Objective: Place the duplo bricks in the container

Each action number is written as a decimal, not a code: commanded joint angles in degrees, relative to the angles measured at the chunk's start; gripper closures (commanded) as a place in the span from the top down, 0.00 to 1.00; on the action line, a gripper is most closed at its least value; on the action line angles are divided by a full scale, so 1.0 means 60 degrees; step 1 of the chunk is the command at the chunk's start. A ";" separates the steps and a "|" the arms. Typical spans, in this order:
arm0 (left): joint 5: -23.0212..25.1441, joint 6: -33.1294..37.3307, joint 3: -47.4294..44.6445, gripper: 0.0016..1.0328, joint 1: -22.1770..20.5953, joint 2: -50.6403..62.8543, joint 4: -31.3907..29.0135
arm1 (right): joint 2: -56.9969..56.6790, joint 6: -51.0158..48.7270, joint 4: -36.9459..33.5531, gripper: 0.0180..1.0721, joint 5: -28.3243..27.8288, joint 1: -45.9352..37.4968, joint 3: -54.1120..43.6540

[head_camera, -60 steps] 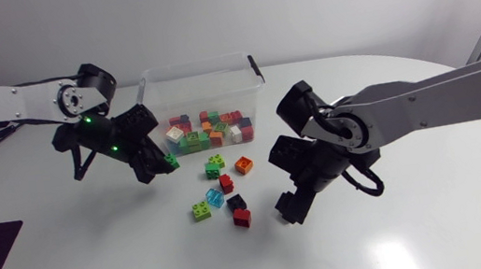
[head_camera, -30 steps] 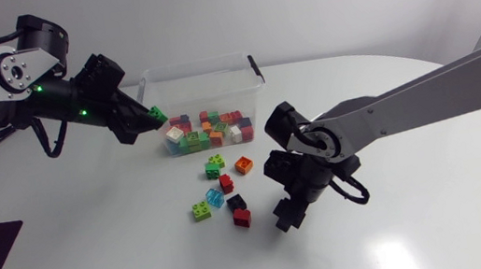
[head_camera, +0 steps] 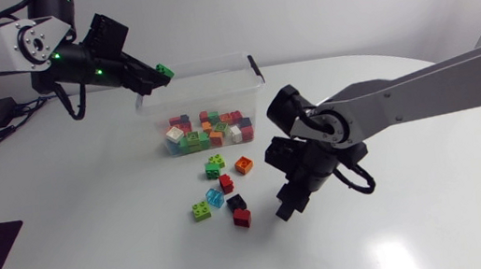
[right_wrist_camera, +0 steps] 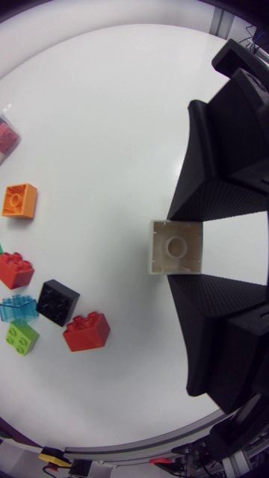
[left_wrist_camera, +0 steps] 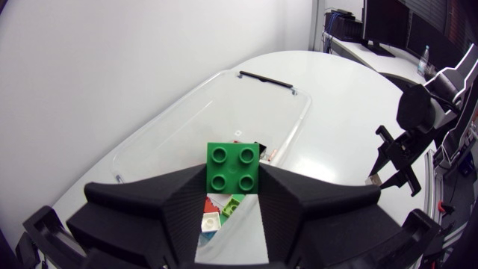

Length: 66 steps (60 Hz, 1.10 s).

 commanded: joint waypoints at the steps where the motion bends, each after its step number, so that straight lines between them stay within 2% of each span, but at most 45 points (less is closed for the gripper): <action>1: -0.0089 -0.0430 0.0771 0.29 -0.0185 0.0624 0.0052 | -0.0405 0.0047 -0.0220 0.34 0.0061 -0.0093 0.0303; 10: -0.0660 -0.0796 0.2046 0.30 -0.0360 0.1502 0.0052 | -0.0756 0.0047 -0.0381 0.34 0.0046 -0.0093 0.0640; 14: -0.1115 -0.0810 0.2397 0.38 -0.0478 0.1810 0.0052 | -0.0859 0.0047 -0.0440 0.34 0.0046 -0.0108 0.0845; 18: -0.1510 -0.0796 0.2719 0.59 -0.0536 0.2162 0.0067 | -0.0932 0.0047 -0.0484 0.34 0.0031 -0.0093 0.1094; 21: -0.1554 -0.0766 0.2778 0.92 -0.0536 0.2250 0.0169 | -0.1020 0.0047 -0.0484 0.34 0.0031 -0.0108 0.1299; 22: -0.1554 -0.0752 0.2763 0.97 -0.0536 0.2250 0.0199 | -0.1020 0.0032 -0.0484 0.34 0.0031 -0.0108 0.1358; 37: -0.1715 -0.0693 0.1870 0.96 -0.0331 0.1253 0.0242 | -0.0947 0.0076 -0.0381 0.34 -0.0057 -0.0108 0.2793; 54: -0.1671 0.0303 -0.1060 0.96 -0.0302 -0.1808 0.0155 | 0.0064 0.0179 0.0043 0.34 -0.0247 -0.0284 0.4595; 66: -0.1671 0.1152 -0.2818 0.96 -0.0580 -0.3493 -0.0314 | 0.0958 0.0252 0.0410 0.35 -0.0320 -0.0416 0.5855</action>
